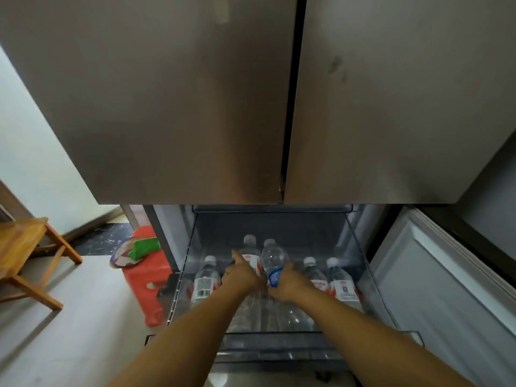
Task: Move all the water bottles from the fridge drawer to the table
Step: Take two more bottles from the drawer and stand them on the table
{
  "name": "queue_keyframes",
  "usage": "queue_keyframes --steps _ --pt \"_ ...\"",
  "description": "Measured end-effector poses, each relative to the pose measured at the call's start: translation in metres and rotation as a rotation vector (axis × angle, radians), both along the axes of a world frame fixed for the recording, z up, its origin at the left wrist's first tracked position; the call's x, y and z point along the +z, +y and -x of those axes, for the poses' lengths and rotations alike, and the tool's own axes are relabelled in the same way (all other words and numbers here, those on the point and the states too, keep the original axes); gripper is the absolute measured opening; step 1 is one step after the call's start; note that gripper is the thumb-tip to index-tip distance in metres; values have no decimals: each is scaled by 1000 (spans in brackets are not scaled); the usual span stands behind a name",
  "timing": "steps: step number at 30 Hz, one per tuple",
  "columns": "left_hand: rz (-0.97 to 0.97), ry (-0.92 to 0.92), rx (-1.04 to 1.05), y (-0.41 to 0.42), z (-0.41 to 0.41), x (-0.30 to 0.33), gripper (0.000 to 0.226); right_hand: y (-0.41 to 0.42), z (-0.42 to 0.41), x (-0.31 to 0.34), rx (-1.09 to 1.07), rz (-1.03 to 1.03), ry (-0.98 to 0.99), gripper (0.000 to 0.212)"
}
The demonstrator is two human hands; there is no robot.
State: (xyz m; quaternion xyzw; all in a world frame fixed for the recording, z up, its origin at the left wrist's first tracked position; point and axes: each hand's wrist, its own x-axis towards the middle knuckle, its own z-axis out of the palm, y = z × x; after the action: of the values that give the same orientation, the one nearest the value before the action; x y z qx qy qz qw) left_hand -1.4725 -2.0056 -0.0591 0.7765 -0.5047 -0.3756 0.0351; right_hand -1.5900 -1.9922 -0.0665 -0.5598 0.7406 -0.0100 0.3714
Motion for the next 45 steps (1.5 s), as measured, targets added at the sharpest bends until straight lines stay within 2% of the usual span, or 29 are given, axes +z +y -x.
queue_keyframes --steps 3,6,8,10,12,13,14,17,18,19,22,25,28,29,30,32,34,37,40,45 --pt "5 -33 41 -3 4 -5 123 -7 2 -5 -20 29 -16 82" --pt "37 73 74 -10 -1 -13 127 -18 8 0 -7 22 -150 49" --pt "56 236 103 -12 -4 -13 126 -23 14 3 -100 -10 -325 23" --pt "57 471 135 -16 -9 -12 124 -24 20 14 -186 -66 -435 14" --pt "51 633 172 -23 -17 -14 141 -25 26 25 -260 -118 -516 18" --pt "27 699 190 -20 -19 -8 143 -24 28 29 -303 -152 -547 22" --pt "-13 763 194 -15 -20 7 129 -22 30 34 -353 -171 -581 27" --pt "-191 871 108 1 -21 50 35 -11 37 49 -481 -157 -711 46" --pt "-219 888 79 4 -20 59 22 -5 41 53 -511 -140 -743 49" --pt "-239 912 63 8 -18 68 19 4 42 64 -540 -115 -759 50" --pt "-287 1025 -13 23 -14 87 34 37 46 87 -637 18 -841 45" --pt "-282 1060 -180 44 -7 96 45 80 48 98 -724 147 -972 45" --pt "-181 1058 -392 66 6 97 47 118 53 94 -782 354 -875 94" --pt "-140 1054 -440 74 11 96 49 129 58 86 -796 439 -802 104" --pt "-108 1047 -478 83 17 93 54 145 63 81 -800 518 -700 106" --pt "-9 954 -561 103 32 86 64 188 59 90 -811 600 -519 84" --pt "108 844 -704 122 44 77 66 228 58 89 -856 642 -436 59" --pt "172 806 -966 157 57 65 55 291 68 70 -943 673 -295 61" --pt "121 822 -1156 190 72 40 64 358 77 48 -1056 652 -164 62" --pt "67 721 -1392 257 103 21 67 466 68 23 -1260 669 -110 57"
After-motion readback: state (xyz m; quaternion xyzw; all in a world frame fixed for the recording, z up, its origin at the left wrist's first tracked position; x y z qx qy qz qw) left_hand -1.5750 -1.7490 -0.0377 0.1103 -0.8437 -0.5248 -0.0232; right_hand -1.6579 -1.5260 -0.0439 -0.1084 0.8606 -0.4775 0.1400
